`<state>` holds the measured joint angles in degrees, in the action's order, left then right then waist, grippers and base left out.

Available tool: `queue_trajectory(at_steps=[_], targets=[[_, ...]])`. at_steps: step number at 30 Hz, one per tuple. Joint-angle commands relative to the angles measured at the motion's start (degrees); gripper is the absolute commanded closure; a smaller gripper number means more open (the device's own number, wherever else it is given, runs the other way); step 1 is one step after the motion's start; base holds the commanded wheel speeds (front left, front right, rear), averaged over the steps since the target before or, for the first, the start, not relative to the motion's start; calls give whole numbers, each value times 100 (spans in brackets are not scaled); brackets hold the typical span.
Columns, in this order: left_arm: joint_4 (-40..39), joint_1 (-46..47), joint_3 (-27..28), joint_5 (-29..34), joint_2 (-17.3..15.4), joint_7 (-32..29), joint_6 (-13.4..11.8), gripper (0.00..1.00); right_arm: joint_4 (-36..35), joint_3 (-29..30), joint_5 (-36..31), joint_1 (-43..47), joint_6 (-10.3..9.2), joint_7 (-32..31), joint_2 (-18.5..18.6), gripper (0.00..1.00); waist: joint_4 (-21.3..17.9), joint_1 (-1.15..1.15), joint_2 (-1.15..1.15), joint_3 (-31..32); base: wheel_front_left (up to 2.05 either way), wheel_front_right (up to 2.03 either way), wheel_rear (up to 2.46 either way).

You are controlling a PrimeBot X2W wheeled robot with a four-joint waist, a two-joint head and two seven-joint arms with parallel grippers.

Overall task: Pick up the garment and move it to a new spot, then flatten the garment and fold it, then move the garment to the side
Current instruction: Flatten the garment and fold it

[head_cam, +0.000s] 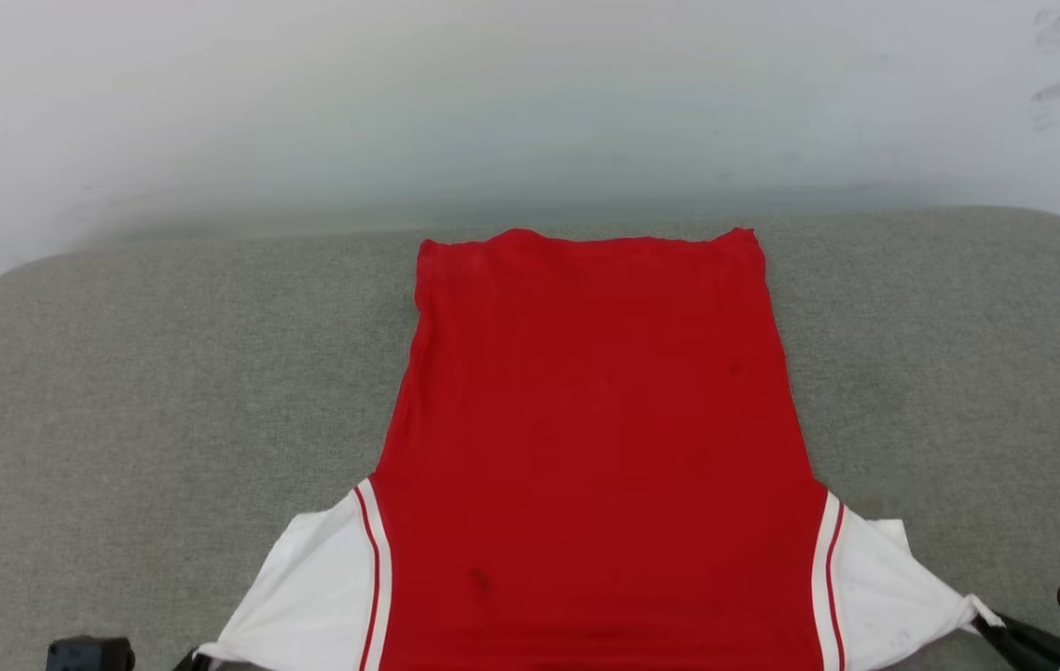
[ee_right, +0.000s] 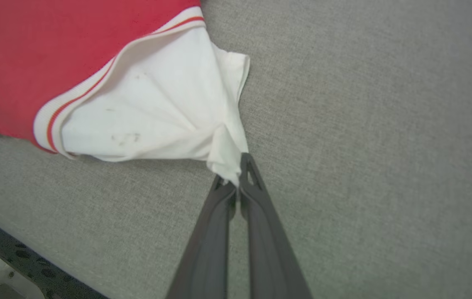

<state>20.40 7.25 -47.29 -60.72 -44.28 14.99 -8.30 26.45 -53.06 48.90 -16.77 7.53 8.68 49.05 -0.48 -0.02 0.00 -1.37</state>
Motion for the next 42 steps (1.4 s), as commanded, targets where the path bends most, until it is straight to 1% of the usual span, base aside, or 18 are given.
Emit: queue_trajectory(at_steps=[1, 4, 6, 10, 11, 12, 13, 18, 22, 25, 27, 30, 31, 33, 36, 38, 40, 42], targets=[[-142, -346, 127, -36, -95, 26, -151, 100, -93, 175, 35, 352, -9, -46, 123, 100, -15, 2, 0, 84, 0, 0, 0], [-376, -849, 234, -65, -188, 20, -323, 100, -333, 392, 92, 878, -9, -222, 210, 100, 3, 2, 0, 105, 0, 0, 0], [-556, -1077, 222, -99, -184, 20, -387, 100, -494, 547, 50, 1113, -10, -346, 274, 100, 13, 2, 0, 90, 0, 0, 0], [-833, -1184, 148, -1, -172, 19, -506, 100, -735, 922, -47, 1410, -9, -593, 188, 100, 71, 2, 0, 26, 0, 0, 0], [-896, -1136, 137, 31, -150, 18, -535, 100, -789, 1036, -74, 1442, -9, -661, 171, 74, 89, 2, 0, 4, 0, 0, 0], [-954, -1078, 136, 61, -125, 17, -551, 100, -861, 1141, -110, 1456, -9, -753, 156, 10, 107, 2, 0, -17, 0, 0, 0], [-1019, -1012, 145, 105, -109, 17, -588, 100, -943, 1256, -170, 1439, -9, -813, 173, 0, 126, 2, 0, -38, 0, 0, 0], [-1338, -744, 165, 374, -57, 18, -725, 100, -1554, 2047, -377, 1108, -6, -1169, 436, 0, 236, 2, 0, -227, 0, 0, 0], [-1718, -497, 286, 602, -33, 20, -850, 100, -2092, 3014, -421, 585, -6, -1426, 720, 0, 378, 2, 0, -558, 0, 0, 0], [-1977, -263, 349, 821, -76, 19, -928, 100, -2467, 3534, -498, -47, -6, -1818, 936, 0, 540, 2, 0, -926, 0, 0, 0], [-2091, -123, 387, 932, -68, 19, -943, 100, -2615, 3707, -414, -557, -6, -2191, 945, 0, 629, 2, 0, -1153, 0, 0, 0], [-2241, 140, 429, 1110, 7, 20, -937, 100, -2704, 3627, -293, -1387, -6, -3068, 1066, 0, 799, 2, 0, -1594, 0, 0, 0], [-2241, 140, 429, 1110, 7, 20, -937, 100, -2704, 3627, -293, -1387, -6, -3068, 1066, 0, 799, 2, 0, -1594, 0, 0, 0], [-2301, 283, 447, 1219, 75, 20, -917, 100, -2672, 3448, -189, -1986, -6, -3775, 1081, 0, 900, 2, 0, -1872, 0, 0, 0], [-2362, 520, 500, 1370, 218, 20, -892, 100, -2364, 3230, -18, -2832, -6, -4911, 901, 0, 1077, 2, 0, -2306, 0, 0, 0], [-2377, 650, 548, 1463, 319, 20, -847, 100, -2097, 3094, -58, -3355, -6, -5603, 736, 0, 1191, 2, 0, -2560, 0, 0, 0], [-2406, 776, 607, 1562, 415, 20, -805, 100, -1815, 3025, -133, -3810, -6, -6224, 570, 0, 1321, 2, 0, -2824, 0, 0, 0], [-2430, 887, 650, 1671, 515, 20, -769, 100, -1513, 3024, -253, -4191, -6, -6680, 364, 0, 1444, 2, 0, -3047, 0, 0, 0]])
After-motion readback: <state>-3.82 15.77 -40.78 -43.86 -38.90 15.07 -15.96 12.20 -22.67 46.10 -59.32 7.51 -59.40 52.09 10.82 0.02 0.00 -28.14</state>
